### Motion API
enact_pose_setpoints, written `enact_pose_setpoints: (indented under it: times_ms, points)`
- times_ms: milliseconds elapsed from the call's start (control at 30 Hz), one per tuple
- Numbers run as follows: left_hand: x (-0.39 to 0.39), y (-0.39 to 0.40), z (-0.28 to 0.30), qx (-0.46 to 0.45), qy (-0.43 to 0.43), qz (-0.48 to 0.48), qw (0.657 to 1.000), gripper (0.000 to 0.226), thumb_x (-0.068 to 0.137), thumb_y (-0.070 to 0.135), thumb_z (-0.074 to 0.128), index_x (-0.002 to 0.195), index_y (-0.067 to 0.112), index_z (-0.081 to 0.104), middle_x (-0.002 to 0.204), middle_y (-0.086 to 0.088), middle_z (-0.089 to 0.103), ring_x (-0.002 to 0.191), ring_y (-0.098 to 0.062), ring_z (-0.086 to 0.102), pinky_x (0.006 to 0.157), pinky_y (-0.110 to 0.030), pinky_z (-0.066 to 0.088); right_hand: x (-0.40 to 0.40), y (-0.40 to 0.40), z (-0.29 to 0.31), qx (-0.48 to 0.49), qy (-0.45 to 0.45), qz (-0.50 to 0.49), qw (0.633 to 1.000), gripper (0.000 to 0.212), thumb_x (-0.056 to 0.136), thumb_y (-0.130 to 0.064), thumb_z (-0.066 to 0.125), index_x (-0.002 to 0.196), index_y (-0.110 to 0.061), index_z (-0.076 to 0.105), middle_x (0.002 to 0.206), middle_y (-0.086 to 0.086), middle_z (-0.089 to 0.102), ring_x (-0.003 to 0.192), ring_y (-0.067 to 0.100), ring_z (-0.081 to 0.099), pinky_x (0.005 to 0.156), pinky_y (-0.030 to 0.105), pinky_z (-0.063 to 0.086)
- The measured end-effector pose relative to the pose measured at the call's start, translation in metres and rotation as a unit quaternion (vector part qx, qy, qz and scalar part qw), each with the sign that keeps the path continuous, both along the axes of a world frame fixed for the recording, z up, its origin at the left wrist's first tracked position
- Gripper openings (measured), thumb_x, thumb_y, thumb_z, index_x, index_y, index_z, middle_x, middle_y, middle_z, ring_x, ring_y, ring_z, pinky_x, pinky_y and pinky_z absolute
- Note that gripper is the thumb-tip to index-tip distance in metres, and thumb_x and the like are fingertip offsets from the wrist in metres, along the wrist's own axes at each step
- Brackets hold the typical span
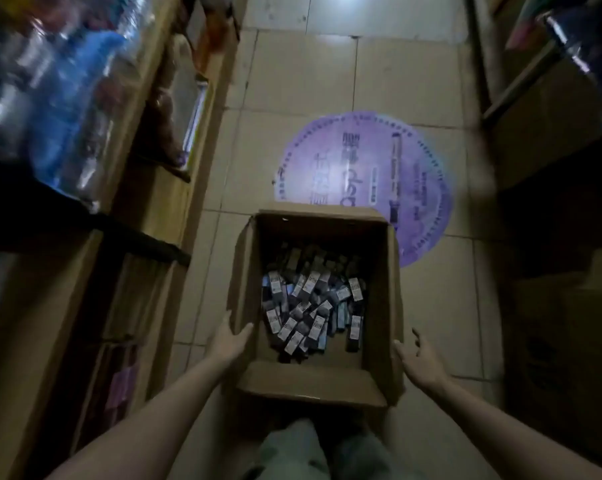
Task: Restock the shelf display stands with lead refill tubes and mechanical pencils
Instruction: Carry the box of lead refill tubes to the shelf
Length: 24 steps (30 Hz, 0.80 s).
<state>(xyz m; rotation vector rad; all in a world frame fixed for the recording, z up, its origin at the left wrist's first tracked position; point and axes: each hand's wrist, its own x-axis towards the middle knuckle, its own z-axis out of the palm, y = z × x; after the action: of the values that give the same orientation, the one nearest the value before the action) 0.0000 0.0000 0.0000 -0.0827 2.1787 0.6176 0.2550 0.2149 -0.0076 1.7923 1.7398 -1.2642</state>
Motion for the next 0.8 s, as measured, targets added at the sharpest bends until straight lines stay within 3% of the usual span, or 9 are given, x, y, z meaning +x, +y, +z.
enact_pose_setpoints:
  times_ms: [167,300,400,467,567,633,733,800]
  points:
    - [-0.010,-0.002,-0.052,0.009,0.010,0.011,1.000,0.069,0.094,0.035,0.059,0.152,0.016,0.025,0.151,-0.011,0.039,0.135,-0.031,0.041,0.109,-0.045,0.039,-0.009,-0.008,-0.051,-0.028,0.027,-0.053,0.998,0.057,0.094,-0.036,0.060,0.143,-0.013,0.043,0.131,0.013,0.059,0.116,0.032,0.058,0.098,0.046,0.050]
    - [-0.010,0.000,-0.066,-0.003,0.063,0.009,0.998,0.051,0.097,0.032,0.055,0.141,0.010,0.044,0.133,-0.012,0.057,0.120,-0.031,0.055,0.095,-0.036,0.047,-0.017,-0.019,-0.061,0.064,0.004,-0.045,0.997,0.033,0.100,-0.037,0.047,0.118,-0.012,0.059,0.091,0.008,0.065,0.086,0.029,0.061,0.073,0.033,0.046]
    - [-0.008,0.002,-0.063,0.020,0.048,0.000,0.999,0.038,0.099,0.029,0.051,0.134,0.014,0.052,0.121,-0.008,0.063,0.109,-0.026,0.060,0.090,-0.036,0.050,-0.023,-0.024,-0.052,0.090,0.015,-0.070,0.993,0.031,0.102,-0.033,0.044,0.122,-0.014,0.057,0.101,0.012,0.066,0.095,0.033,0.062,0.078,0.033,0.045]
    - [-0.010,0.004,-0.051,0.016,0.041,-0.005,0.999,0.039,0.099,0.030,0.051,0.136,0.015,0.051,0.124,-0.010,0.062,0.107,-0.024,0.059,0.092,-0.038,0.050,-0.028,-0.024,-0.036,0.097,0.019,-0.086,0.991,0.028,0.102,-0.032,0.044,0.120,-0.015,0.057,0.102,0.013,0.066,0.095,0.034,0.063,0.084,0.042,0.052]
    - [-0.012,0.011,-0.015,-0.010,0.049,-0.015,0.999,0.047,0.099,0.029,0.052,0.141,0.009,0.045,0.126,-0.013,0.060,0.104,-0.023,0.057,0.085,-0.031,0.045,-0.030,-0.017,0.004,0.102,-0.005,-0.099,0.990,0.026,0.101,-0.033,0.046,0.108,-0.012,0.060,0.094,0.013,0.065,0.089,0.032,0.062,0.082,0.047,0.054]
    - [-0.011,0.010,0.026,-0.014,0.059,-0.038,0.997,0.041,0.099,0.028,0.052,0.135,0.008,0.051,0.103,-0.006,0.063,0.082,-0.015,0.054,0.072,-0.027,0.043,-0.028,-0.016,0.042,0.087,-0.021,-0.097,0.991,0.028,0.100,-0.034,0.047,0.103,-0.010,0.060,0.091,0.014,0.064,0.086,0.032,0.063,0.080,0.047,0.055]
    - [-0.005,0.000,0.101,-0.008,0.074,-0.068,0.995,0.031,0.099,0.028,0.050,0.121,0.007,0.059,0.077,0.002,0.060,0.066,-0.013,0.054,0.055,-0.025,0.042,-0.021,-0.020,0.116,0.056,-0.014,-0.096,0.994,0.026,0.101,-0.032,0.047,0.103,-0.009,0.060,0.089,0.014,0.065,0.082,0.030,0.064,0.072,0.042,0.055]
    - [0.002,-0.005,0.161,-0.014,0.112,-0.086,0.990,0.034,0.100,0.027,0.050,0.124,0.005,0.058,0.081,-0.004,0.062,0.065,-0.012,0.052,0.053,-0.025,0.041,-0.017,-0.022,0.177,0.046,0.000,-0.085,0.995,0.021,0.101,-0.029,0.048,0.098,-0.012,0.059,0.082,0.009,0.063,0.072,0.022,0.063,0.061,0.035,0.052]
